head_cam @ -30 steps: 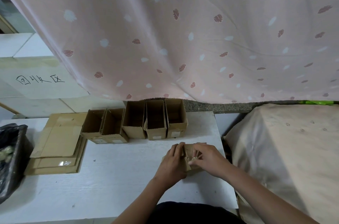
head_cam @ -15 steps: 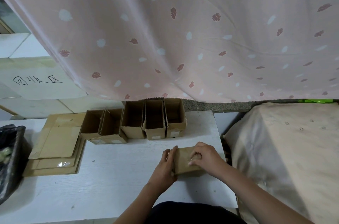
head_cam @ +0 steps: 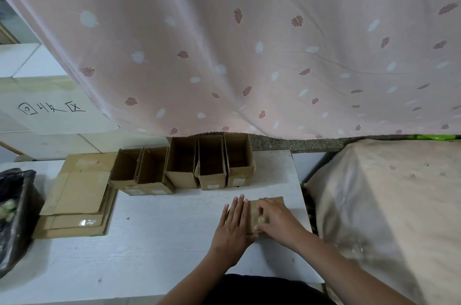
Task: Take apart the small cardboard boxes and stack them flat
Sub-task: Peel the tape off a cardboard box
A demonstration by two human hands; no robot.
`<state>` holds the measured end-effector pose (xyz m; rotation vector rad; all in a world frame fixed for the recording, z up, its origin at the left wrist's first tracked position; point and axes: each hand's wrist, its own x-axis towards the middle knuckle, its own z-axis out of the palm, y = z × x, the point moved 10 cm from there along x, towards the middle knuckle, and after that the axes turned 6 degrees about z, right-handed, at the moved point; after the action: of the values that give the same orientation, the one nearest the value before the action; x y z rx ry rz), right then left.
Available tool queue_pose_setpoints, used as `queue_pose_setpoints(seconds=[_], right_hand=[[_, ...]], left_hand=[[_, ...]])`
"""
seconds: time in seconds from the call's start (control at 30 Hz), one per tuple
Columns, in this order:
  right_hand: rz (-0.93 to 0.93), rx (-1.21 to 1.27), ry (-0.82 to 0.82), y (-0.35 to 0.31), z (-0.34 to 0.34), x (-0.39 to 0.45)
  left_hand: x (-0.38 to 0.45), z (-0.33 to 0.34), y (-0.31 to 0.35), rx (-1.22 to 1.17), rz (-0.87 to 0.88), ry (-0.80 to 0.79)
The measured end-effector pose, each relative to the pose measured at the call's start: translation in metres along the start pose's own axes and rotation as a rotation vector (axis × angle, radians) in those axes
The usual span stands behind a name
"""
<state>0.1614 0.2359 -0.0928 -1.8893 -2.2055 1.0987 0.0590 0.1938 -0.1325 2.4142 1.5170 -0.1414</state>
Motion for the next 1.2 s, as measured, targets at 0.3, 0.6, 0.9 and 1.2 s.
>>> queue_pose_setpoints(seconds=[0.3, 0.6, 0.9, 1.2], right_hand=[[0.031, 0.086, -0.082, 0.010, 0.015, 0.000], [0.008, 0.045, -0.037, 0.004, -0.001, -0.007], [0.105, 0.226, 0.028, 0.013, -0.014, -0.006], [0.150, 0.194, -0.034, 0.021, -0.004, -0.014]], left_hand=[[-0.003, 0.008, 0.003, 0.067, 0.023, -0.035], [-0.002, 0.009, 0.001, 0.046, -0.002, -0.057], [0.000, 0.012, 0.001, 0.021, -0.003, -0.078], [-0.005, -0.003, 0.001, -0.010, -0.026, -0.072]])
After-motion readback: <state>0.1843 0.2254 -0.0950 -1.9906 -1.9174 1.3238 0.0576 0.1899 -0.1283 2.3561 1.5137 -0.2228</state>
